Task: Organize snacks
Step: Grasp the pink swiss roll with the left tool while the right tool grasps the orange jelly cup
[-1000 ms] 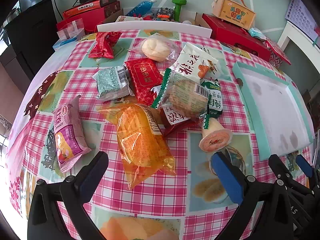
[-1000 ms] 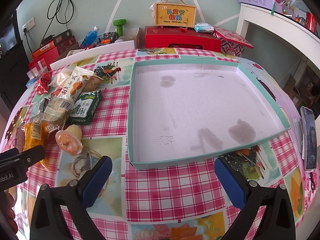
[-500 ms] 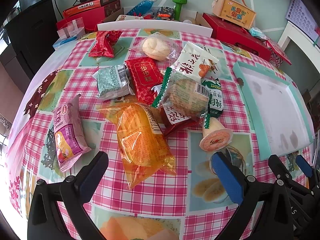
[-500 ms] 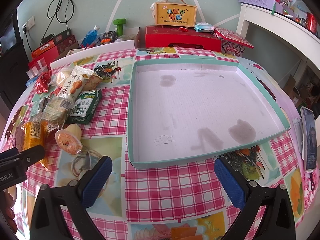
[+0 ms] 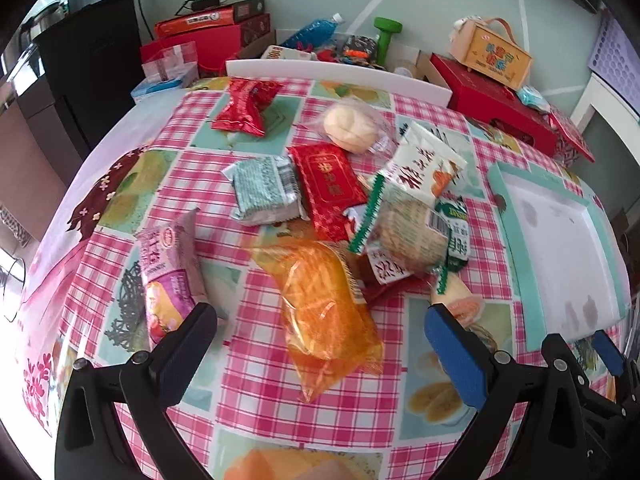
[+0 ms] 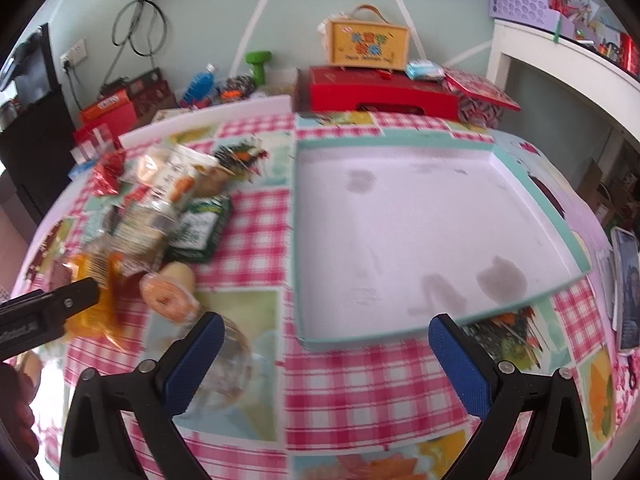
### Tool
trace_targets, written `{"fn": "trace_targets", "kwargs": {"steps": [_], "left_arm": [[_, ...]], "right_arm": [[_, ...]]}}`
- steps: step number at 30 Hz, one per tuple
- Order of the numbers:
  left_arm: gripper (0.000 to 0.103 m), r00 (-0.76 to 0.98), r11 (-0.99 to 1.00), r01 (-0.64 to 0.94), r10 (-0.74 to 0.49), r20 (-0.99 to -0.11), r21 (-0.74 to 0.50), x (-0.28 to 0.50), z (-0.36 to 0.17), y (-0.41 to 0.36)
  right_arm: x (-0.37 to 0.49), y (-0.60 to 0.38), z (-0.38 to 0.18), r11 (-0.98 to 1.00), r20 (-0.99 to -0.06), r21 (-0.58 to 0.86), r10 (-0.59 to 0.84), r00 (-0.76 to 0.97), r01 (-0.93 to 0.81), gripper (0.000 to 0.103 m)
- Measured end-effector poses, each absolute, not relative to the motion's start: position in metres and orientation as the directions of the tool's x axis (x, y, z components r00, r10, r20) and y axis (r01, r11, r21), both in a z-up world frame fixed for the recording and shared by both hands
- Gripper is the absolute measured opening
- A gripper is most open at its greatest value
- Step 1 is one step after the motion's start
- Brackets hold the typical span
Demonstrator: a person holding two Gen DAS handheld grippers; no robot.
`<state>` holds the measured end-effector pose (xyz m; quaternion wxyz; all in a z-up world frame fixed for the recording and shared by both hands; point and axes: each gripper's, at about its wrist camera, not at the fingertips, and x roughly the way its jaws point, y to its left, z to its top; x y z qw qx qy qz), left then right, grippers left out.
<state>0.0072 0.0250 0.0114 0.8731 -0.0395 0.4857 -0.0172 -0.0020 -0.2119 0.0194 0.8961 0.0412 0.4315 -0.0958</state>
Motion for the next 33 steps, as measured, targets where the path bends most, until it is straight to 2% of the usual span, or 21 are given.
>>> {"fn": "trace_targets", "kwargs": {"steps": [7,14,20,23,33], "left_arm": [[0.103,0.546,0.988,-0.100,-0.043,-0.837,-0.116,0.020,0.017,0.063],[0.103,0.479,0.983,-0.173,0.027,-0.877,-0.064,0.036,0.006,0.097],[0.103,0.419,0.960,-0.241,-0.030,-0.907,-0.142,0.047,-0.011,0.124],[0.102,0.399,0.949,-0.269,-0.046,-0.916,-0.165,0.052,-0.018,0.132],[0.083,0.344,0.942,-0.285,-0.071,-0.936,-0.176,0.064,-0.035,0.134]], "right_arm": [[0.023,-0.174,0.011,0.994,-0.804,0.003,-0.063,0.591,0.110,0.103],[0.041,-0.150,-0.005,0.999,-0.838,0.002,-0.027,0.544,0.052,0.103],[0.051,-0.134,-0.014,1.000,-0.840,0.003,-0.005,0.542,0.014,0.102],[0.057,-0.128,-0.018,1.000,-0.843,0.007,0.009,0.538,-0.006,0.095],[0.064,-0.124,-0.030,1.000,-0.854,-0.005,-0.004,0.521,-0.001,0.077]]}}
